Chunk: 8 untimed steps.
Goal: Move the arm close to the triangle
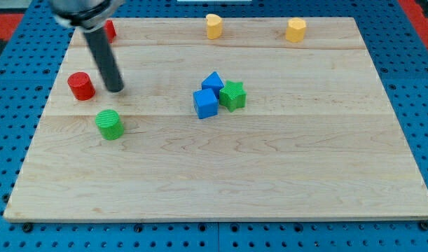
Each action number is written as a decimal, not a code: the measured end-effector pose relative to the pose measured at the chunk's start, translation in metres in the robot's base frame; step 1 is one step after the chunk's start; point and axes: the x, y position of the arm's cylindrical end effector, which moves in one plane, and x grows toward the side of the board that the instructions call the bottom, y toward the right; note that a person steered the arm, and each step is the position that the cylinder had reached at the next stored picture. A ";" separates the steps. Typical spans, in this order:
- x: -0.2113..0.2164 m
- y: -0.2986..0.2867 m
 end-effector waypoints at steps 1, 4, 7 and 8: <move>-0.013 0.076; -0.011 0.130; -0.011 0.130; -0.011 0.131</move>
